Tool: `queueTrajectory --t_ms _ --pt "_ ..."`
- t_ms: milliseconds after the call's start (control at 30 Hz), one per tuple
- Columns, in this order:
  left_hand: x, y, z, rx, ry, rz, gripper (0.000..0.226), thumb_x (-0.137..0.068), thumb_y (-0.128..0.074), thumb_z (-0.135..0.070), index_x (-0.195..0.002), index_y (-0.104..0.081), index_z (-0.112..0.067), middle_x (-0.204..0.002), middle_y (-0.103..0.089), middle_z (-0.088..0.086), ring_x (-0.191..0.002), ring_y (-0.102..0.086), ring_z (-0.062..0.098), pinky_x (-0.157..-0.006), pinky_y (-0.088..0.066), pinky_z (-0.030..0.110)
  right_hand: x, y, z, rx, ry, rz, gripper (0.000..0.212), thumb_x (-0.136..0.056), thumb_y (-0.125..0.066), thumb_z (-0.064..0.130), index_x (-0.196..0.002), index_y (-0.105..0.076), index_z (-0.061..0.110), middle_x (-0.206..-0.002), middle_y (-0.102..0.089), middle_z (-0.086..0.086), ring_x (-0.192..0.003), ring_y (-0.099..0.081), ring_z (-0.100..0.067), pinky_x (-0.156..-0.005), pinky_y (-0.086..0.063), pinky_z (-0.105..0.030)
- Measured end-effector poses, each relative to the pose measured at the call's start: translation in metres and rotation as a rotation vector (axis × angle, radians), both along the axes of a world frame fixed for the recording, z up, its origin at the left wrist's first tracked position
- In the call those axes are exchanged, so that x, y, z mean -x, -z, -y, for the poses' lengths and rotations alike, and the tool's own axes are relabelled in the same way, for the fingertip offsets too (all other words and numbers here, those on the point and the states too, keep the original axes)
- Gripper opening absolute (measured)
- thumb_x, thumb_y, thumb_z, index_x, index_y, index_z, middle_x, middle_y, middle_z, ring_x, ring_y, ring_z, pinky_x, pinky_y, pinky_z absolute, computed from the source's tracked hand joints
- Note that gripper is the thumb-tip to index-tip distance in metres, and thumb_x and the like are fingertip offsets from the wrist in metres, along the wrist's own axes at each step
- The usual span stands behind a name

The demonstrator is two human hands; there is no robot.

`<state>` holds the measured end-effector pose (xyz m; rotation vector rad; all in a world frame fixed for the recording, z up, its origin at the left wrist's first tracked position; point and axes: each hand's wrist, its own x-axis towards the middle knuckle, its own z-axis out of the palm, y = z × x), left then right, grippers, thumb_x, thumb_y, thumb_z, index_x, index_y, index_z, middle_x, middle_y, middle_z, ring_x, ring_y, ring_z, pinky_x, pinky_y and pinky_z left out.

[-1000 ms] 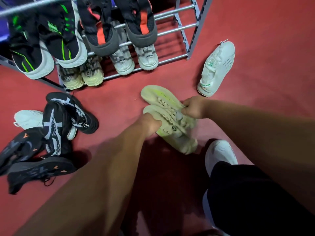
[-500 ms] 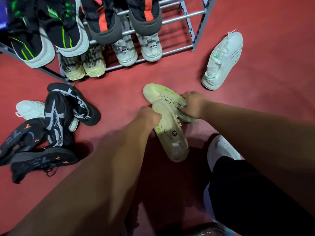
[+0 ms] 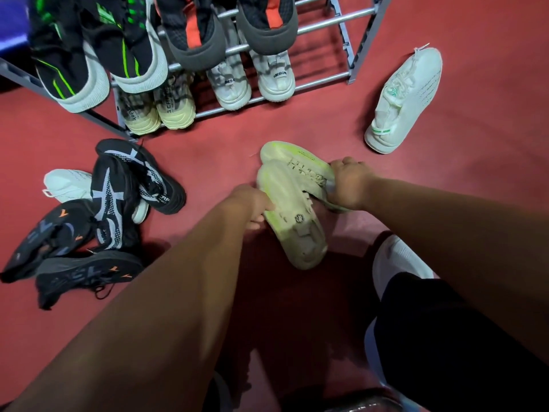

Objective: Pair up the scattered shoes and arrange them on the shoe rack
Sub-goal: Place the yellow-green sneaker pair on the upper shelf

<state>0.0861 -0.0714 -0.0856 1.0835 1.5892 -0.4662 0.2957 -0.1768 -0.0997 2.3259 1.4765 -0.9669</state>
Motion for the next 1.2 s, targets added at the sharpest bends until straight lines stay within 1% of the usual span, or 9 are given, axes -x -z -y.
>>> queueTrajectory --t_ms 133,233,333,433,500,733,1000,1100,1200 --pt "0.020 -0.005 -0.039 -0.209 -0.051 -0.056 0.023 -0.093 -0.067 -0.008 -0.115 -0.066 -0.003 -0.086 -0.067 0.013 -0.069 -0.065 0.025 -0.051 -0.055 0.031 0.007 0.001 -0.001 -0.027 0.040 0.000 0.069 -0.092 -0.055 0.054 -0.143 -0.047 0.009 -0.131 -0.054 -0.019 -0.118 -0.055 -0.036 -0.101 -0.042 -0.042" --pt "0.034 -0.004 -0.057 -0.427 0.087 -0.237 0.036 -0.096 -0.054 -0.023 -0.122 -0.064 -0.001 -0.110 -0.070 0.016 -0.084 -0.060 0.030 -0.069 -0.045 0.033 0.010 0.005 0.004 -0.063 -0.003 0.030 0.084 -0.085 -0.055 0.069 -0.143 -0.043 0.010 -0.129 -0.054 -0.017 -0.115 -0.056 -0.037 -0.098 -0.043 -0.043" --pt "0.029 -0.003 -0.045 -0.411 0.034 -0.243 0.075 -0.085 -0.069 -0.053 -0.137 -0.053 0.000 -0.127 -0.066 0.013 -0.103 -0.065 0.030 -0.078 -0.046 0.031 0.010 0.007 0.011 -0.037 -0.038 0.035 0.107 -0.072 -0.064 0.075 -0.150 -0.030 0.010 -0.136 -0.047 -0.016 -0.117 -0.053 -0.039 -0.099 -0.047 -0.046" --pt "0.012 0.004 -0.007 -0.267 0.087 -0.245 0.137 -0.064 -0.080 -0.075 -0.158 -0.016 0.001 -0.154 -0.041 0.019 -0.135 -0.050 0.036 -0.108 -0.045 0.041 0.013 0.008 0.016 -0.007 -0.096 0.093 0.122 -0.071 -0.071 0.070 -0.159 -0.014 0.007 -0.146 -0.039 -0.015 -0.126 -0.048 -0.039 -0.099 -0.045 -0.047" --pt "0.005 0.012 0.020 -0.262 0.242 -0.317 0.153 -0.065 -0.079 -0.076 -0.158 0.015 0.002 -0.158 -0.023 0.024 -0.139 -0.043 0.039 -0.110 -0.040 0.045 0.018 0.008 0.018 0.004 -0.095 0.111 0.118 -0.079 -0.072 0.061 -0.160 -0.007 0.004 -0.149 -0.035 -0.015 -0.128 -0.046 -0.038 -0.101 -0.044 -0.047" --pt "0.008 0.020 0.034 -0.335 0.176 -0.343 0.144 -0.072 -0.084 -0.043 -0.155 0.024 0.001 -0.146 -0.025 0.018 -0.129 -0.044 0.033 -0.101 -0.045 0.039 0.030 0.006 0.015 -0.041 0.033 0.115 0.079 -0.096 -0.057 0.033 -0.157 -0.014 0.009 -0.141 -0.039 -0.015 -0.122 -0.047 -0.037 -0.095 -0.047 -0.047" --pt "0.017 0.026 0.027 -0.356 0.238 -0.401 0.141 -0.071 -0.074 -0.066 -0.153 0.016 0.006 -0.136 -0.035 0.015 -0.118 -0.058 0.034 -0.090 -0.053 0.042 0.033 0.002 0.007 -0.002 0.036 0.111 0.089 -0.085 -0.069 0.052 -0.149 -0.025 0.009 -0.139 -0.042 -0.014 -0.123 -0.049 -0.038 -0.095 -0.049 -0.047" --pt "0.022 0.017 0.024 -0.356 0.165 -0.373 0.128 -0.065 -0.077 -0.053 -0.152 0.001 0.000 -0.125 -0.036 0.010 -0.115 -0.058 0.033 -0.078 -0.049 0.038 0.037 -0.013 -0.004 0.056 0.047 0.093 0.094 -0.083 -0.067 0.062 -0.148 -0.029 0.005 -0.140 -0.044 -0.015 -0.125 -0.051 -0.038 -0.100 -0.049 -0.047" --pt "0.028 -0.003 0.016 -0.353 0.082 -0.301 0.107 -0.063 -0.079 -0.048 -0.145 -0.025 -0.005 -0.132 -0.044 0.009 -0.116 -0.060 0.033 -0.087 -0.051 0.038 0.046 -0.037 -0.019 0.109 0.065 0.106 0.088 -0.078 -0.070 0.056 -0.142 -0.038 0.006 -0.132 -0.049 -0.014 -0.119 -0.056 -0.036 -0.099 -0.050 -0.044"
